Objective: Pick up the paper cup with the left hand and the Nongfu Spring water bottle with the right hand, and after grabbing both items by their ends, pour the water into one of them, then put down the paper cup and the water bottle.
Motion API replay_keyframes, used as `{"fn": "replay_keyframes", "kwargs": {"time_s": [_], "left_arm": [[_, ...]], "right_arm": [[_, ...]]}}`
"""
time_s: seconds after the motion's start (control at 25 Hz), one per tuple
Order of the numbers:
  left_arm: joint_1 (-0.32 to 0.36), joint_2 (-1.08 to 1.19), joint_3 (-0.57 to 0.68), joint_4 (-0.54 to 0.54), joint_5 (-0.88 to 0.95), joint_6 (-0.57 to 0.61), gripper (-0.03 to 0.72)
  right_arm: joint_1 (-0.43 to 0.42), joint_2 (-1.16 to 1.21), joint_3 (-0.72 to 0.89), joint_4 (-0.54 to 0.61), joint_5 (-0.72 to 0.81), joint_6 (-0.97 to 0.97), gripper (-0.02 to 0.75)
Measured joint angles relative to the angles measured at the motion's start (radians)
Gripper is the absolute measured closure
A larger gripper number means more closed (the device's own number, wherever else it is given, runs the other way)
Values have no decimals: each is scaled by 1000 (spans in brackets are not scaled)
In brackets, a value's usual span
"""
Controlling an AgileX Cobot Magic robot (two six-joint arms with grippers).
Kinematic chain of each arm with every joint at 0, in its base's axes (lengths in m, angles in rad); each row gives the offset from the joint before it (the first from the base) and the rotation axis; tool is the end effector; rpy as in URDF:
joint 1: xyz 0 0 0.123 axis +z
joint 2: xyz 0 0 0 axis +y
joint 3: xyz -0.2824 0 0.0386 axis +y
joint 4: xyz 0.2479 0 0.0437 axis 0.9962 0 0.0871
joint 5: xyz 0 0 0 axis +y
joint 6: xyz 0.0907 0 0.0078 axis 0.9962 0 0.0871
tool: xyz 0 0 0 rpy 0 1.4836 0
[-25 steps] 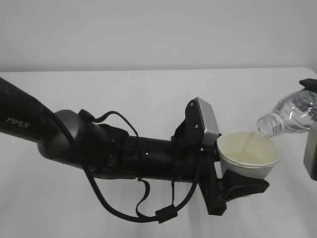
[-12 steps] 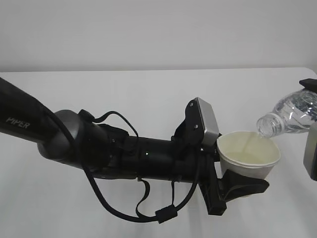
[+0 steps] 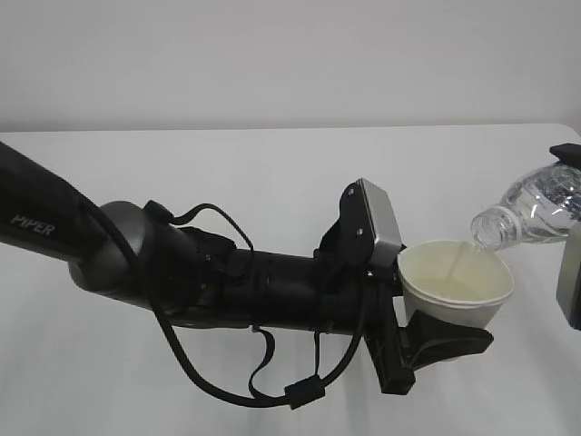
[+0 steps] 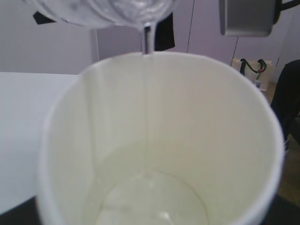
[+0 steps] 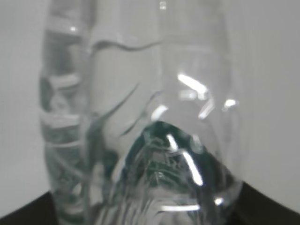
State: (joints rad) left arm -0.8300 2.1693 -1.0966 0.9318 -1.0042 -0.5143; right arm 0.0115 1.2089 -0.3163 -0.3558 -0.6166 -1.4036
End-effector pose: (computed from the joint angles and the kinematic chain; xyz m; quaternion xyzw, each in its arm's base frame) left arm 0.2333 -0.3464 0.1221 0.5323 0.5490 -0.4701 0.4408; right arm 0.2125 0.0207 0.2157 -0.6271 0.4617 -0.4123 0.4729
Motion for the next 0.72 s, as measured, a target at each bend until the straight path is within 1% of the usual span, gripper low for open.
{"fn": "replay_keyframes", "kwargs": {"time_s": [0.72], "left_arm": [[0,0,0,8,0,0,225]], "right_arm": [[0,0,0,0,0,-15,337]]}}
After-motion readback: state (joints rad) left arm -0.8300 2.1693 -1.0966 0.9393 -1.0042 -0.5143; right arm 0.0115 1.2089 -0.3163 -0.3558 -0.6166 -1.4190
